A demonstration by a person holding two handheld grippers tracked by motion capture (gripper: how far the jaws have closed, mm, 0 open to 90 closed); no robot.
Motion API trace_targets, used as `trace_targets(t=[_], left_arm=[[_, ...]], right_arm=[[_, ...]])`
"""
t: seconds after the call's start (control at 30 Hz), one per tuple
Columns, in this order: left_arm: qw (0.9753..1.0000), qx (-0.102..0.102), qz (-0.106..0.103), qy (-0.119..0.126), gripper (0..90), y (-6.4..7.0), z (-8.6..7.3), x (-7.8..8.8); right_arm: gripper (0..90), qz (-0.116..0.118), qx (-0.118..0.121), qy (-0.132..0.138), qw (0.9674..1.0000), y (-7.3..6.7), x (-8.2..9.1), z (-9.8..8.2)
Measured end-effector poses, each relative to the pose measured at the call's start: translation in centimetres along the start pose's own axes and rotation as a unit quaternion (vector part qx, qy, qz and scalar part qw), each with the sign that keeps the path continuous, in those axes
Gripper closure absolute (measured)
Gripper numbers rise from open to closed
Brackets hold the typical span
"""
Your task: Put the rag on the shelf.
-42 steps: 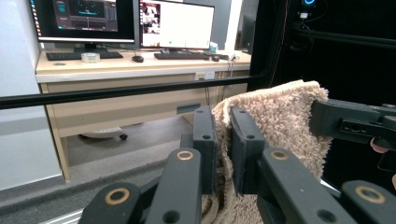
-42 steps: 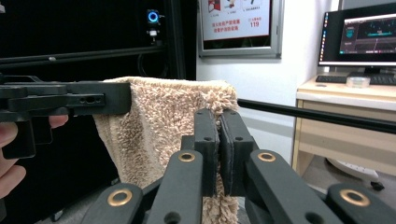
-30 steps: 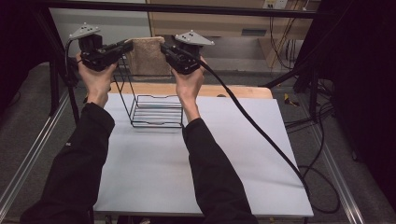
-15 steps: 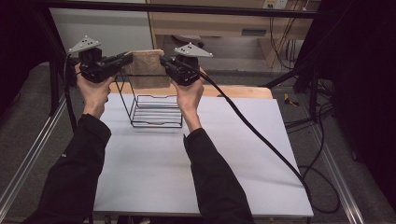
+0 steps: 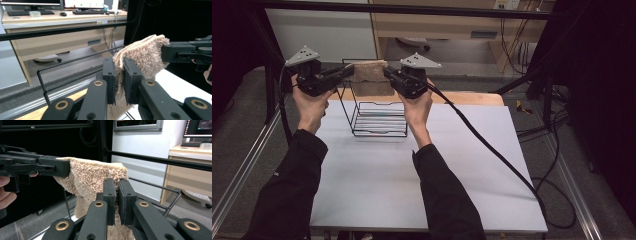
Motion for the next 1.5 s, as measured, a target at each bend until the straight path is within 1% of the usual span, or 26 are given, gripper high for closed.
trace_targets(t=[0.13,0.23,0.33,0.57,0.63,0.7,0.77,0.83,0.9,0.97,1.0,1.1,1.17,1.33,1.5], left_arm=[[1.0,0.0,-0.006,-0.008,79.5,0.3,-0.6,0.1],[0.9999,-0.001,-0.003,-0.011,79.1,0.5,-0.9,0.1],[0.9999,0.0,0.001,-0.014,79.1,0.5,-1.2,-0.1],[0.9999,0.004,0.001,-0.017,77.4,0.6,-1.5,0.0],[0.9998,0.008,-0.002,-0.02,74.0,0.7,-1.6,0.3],[0.9997,0.016,-0.004,-0.018,69.1,0.8,-1.4,0.7],[0.9996,0.026,-0.008,-0.009,64.1,0.9,-0.9,1.1],[0.9992,0.038,-0.011,0.002,63.5,0.9,-0.3,1.5],[0.999,0.043,-0.01,0.006,65.9,0.9,0.1,1.5],[0.999,0.044,-0.002,-0.003,69.8,0.9,0.2,1.2],[0.999,0.045,-0.001,-0.007,72.3,0.9,0.2,0.9],[0.9982,0.056,-0.01,-0.021,79.6,1.1,-0.3,0.2],[0.9979,0.057,-0.016,-0.027,82.6,1.3,-0.7,0.0],[0.9973,0.059,-0.026,-0.036,85.1,1.6,-1.8,0.0],[0.9968,0.061,-0.025,-0.045,87.1,1.4,-2.5,-0.3]], right_arm=[[85.1,0.005,0.006,-0.009,0.9999,-0.2,0.4,-0.5],[85.1,0.007,0.008,-0.016,0.9998,-0.2,0.5,-0.8],[85.1,0.004,0.01,-0.019,0.9998,-0.1,0.5,-0.9],[85.1,0.006,0.018,-0.025,0.9995,-0.2,0.6,-1.1],[85.2,0.006,0.024,-0.026,0.9993,-0.2,0.6,-1.1],[85.2,0.006,0.025,-0.029,0.9992,-0.3,0.6,-1.2],[85.2,0.006,0.026,-0.03,0.9992,-0.3,0.6,-1.3],[85.2,0.006,0.028,-0.032,0.9991,-0.3,0.6,-1.4],[85.2,0.007,0.029,-0.034,0.999,-0.3,0.7,-1.5],[85.1,0.006,0.031,-0.034,0.9989,-0.4,0.6,-1.6],[85.1,0.006,0.032,-0.035,0.9988,-0.4,0.6,-1.6],[85.0,0.006,0.037,-0.038,0.9986,-0.4,0.7,-1.7],[84.7,0.006,0.04,-0.04,0.9984,-0.4,0.7,-1.8],[82.6,0.01,0.046,-0.045,0.9979,-0.6,0.8,-1.9],[76.2,0.023,0.043,-0.056,0.9973,-0.7,1.1,-1.8]])
Point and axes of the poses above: each handheld gripper's, and its own axes: x roughly backward along the jaws, z roughly out of its top, y roughly to its right, the point moved 7 cm from there along -x, roughly forward along the jaws, and after that the axes turned 4 degrees about -z, right-handed, at the moved point
